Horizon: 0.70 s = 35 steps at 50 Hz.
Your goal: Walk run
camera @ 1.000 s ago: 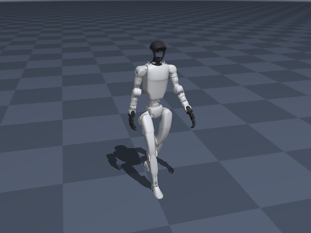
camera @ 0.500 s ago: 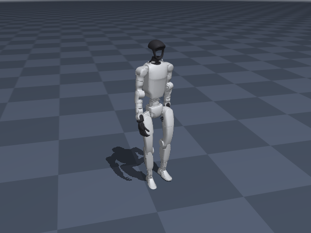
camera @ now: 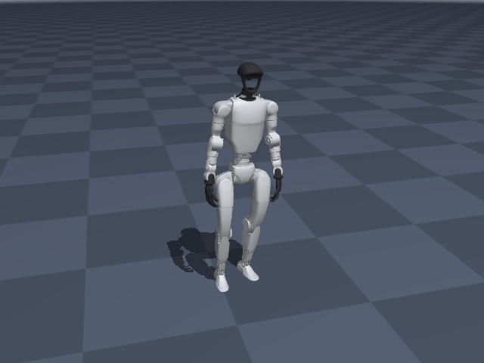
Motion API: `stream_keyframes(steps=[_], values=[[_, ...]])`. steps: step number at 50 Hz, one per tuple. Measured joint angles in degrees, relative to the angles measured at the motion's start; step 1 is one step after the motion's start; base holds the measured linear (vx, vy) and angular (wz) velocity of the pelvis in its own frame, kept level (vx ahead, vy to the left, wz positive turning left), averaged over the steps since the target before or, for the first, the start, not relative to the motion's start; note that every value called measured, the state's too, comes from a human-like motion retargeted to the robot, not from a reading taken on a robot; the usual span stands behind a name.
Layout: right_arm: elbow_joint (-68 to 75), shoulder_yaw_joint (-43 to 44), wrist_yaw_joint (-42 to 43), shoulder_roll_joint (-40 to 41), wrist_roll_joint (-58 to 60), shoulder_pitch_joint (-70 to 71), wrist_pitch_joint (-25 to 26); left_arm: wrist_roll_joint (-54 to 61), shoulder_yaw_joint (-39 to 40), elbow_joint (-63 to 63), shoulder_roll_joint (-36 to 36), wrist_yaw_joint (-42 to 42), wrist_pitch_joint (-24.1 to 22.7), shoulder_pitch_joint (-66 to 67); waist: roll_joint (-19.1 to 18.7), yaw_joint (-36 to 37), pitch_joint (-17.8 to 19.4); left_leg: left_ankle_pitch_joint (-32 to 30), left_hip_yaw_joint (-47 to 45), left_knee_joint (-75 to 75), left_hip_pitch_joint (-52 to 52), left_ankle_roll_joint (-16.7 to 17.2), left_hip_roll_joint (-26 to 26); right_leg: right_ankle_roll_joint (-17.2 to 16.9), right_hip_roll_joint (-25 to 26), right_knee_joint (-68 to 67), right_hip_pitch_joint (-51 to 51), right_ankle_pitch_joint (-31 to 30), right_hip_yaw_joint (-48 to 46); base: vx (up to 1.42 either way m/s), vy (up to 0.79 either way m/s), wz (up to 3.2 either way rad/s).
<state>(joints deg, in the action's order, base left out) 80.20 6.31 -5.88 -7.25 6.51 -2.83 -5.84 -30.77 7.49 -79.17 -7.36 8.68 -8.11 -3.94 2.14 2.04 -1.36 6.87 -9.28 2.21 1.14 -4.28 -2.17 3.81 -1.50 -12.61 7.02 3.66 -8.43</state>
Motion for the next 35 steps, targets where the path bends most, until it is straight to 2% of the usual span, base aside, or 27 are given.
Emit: stream_keyframes(steps=[3,5,7,10,13,15,17,20,24,26,28,30,32,33,35], values=[[-2.0,-2.5,0.6,0.1,1.1,2.1,-0.1,0.3,0.9,-0.4,-1.0,0.0,-0.6,1.0,-0.6,-0.3,0.6,1.4,-4.7,-0.5,0.6,0.6,1.4,-2.4,-0.7,-8.0,5.0,2.8,-3.4,-0.13,-0.09,-2.34],[-2.9,-3.8,1.2,0.7,1.9,2.8,-0.4,0.3,1.7,-1.6,-1.7,-0.2,-0.8,2.1,-1.4,-1.4,0.0,2.2,-8.5,-0.7,0.8,0.8,2.6,-0.5,-3.2,-10.8,5.7,7.7,-15.2,-0.09,-0.12,-2.11],[-3.2,-4.1,1.4,1.4,2.1,2.9,-0.9,-0.5,2.4,-3.0,-2.3,-1.2,-0.6,2.9,-1.6,-2.2,-0.5,3.3,-12.4,-0.7,1.2,1.0,2.8,0.8,-4.9,-10.3,4.1,9.6,-26.4,-0.03,-0.13,-1.88],[-2.6,-3.1,1.3,1.8,1.0,2.0,-1.3,-3.1,2.7,-4.6,-2.9,-3.6,-0.1,3.8,-0.3,-2.4,-0.8,5.4,-16.8,0.2,2.9,1.5,1.8,1.7,-5.0,-7.1,2.1,7.3,-32.6,0.1,-0.15,-1.32],[-0.5,-2.1,1.6,1.7,0.7,0.8,-0.8,-4.6,1.9,-5.5,-3.3,-4.3,-0.2,5.2,1.3,-2.3,-1.4,8.0,-20.8,3.2,5.1,2.8,0.8,4.1,-3.4,-2.4,1.4,8.3,-26.9,0.22,-0.15,-1.02],[1.2,-0.3,1.6,1.9,1.0,0.1,0.4,-5.1,0.9,-6.3,-3.5,-4.9,-0.1,6.2,3.2,-2.5,-1.8,8.0,-22.2,9.5,4.0,2.9,0.7,3.5,-4.9,-0.4,1.6,6.7,-22.7,0.17,-0.16,-0.98],[1.6,0.8,1.4,2.4,0.9,0.1,1.2,-5.8,0.9,-6.9,-3.1,-6.8,0.0,6.2,5.9,-1.7,-1.4,7.4,-21.6,19.1,-0.1,0.9,0.5,2.5,-7.0,1.3,1.2,5.1,-19.9,0.01,-0.15,-1.59],[1.1,0.3,0.2,2.4,-0.6,0.6,1.4,-5.0,-0.9,-7.4,-3.0,-8.0,0.1,6.0,7.3,-2.9,-0.3,9.7,-8.1,28.1,-7.5,0.3,-2.0,1.4,-6.7,3.9,1.7,1.9,-14.0,-0.03,-0.14,-1.69],[-1.0,-0.9,1.4,3.1,-0.9,1.7,1.0,-5.4,-2.6,-6.2,-3.0,-8.5,-0.3,6.0,7.7,-2.8,1.0,8.5,10.2,22.8,-10.8,1.1,-7.4,0.2,-3.7,5.2,4.4,-2.0,-3.3,-0.08,-0.12,-2.5],[-2.1,-2.1,0.9,3.1,-1.0,2.6,1.0,-5.3,-3.5,-5.5,-2.8,-9.1,-0.5,6.0,8.2,-0.4,2.0,6.8,18.2,18.8,-11.4,1.8,-9.7,-1.5,-1.7,4.9,6.4,-3.9,5.0,-0.14,-0.1,-3.76],[-3.3,-3.4,0.3,3.4,-0.7,4.0,1.4,-4.4,-4.5,-5.1,-2.7,-9.4,-0.7,5.8,7.6,1.3,3.1,1.4,23.9,13.9,-10.9,3.9,-10.3,-3.6,2.1,5.0,7.6,-5.6,12.6,-0.21,-0.09,-3.86],[-4.2,-4.7,0.0,3.6,-0.2,5.6,1.7,-3.0,-5.5,-4.6,-2.5,-9.0,-0.7,5.7,7.5,0.0,3.7,-0.5,19.8,10.6,-9.5,1.6,-8.1,-7.1,3.1,5.3,8.1,-5.6,15.0,-0.22,-0.06,-3.22],[-4.2,-7.0,-0.3,4.1,0.7,7.5,1.9,-1.8,-4.9,-3.9,-2.7,-7.6,-0.2,6.2,7.0,-1.4,3.4,3.0,7.1,9.8,-8.3,-1.6,-4.9,-9.0,4.6,4.0,9.3,-3.1,15.2,-0.2,-0.13,-3.45],[-4.1,-8.3,-0.3,4.7,1.3,8.3,2.0,-1.6,-3.8,-3.5,-2.9,-7.1,0.0,6.5,6.2,-3.0,2.9,3.5,3.8,8.5,-7.5,-2.3,-3.2,-7.1,6.4,3.0,10.2,-2.2,14.9,-0.29,-0.17,-3.46],[-4.1,-11.3,0.4,6.1,2.2,9.7,2.0,-1.7,-1.3,-2.3,-3.2,-6.2,0.5,6.9,4.7,-5.8,2.1,4.4,1.5,7.9,-7.7,-1.2,-0.2,-1.9,5.3,-0.2,12.4,3.0,2.8,-0.43,-0.15,-3.39]])
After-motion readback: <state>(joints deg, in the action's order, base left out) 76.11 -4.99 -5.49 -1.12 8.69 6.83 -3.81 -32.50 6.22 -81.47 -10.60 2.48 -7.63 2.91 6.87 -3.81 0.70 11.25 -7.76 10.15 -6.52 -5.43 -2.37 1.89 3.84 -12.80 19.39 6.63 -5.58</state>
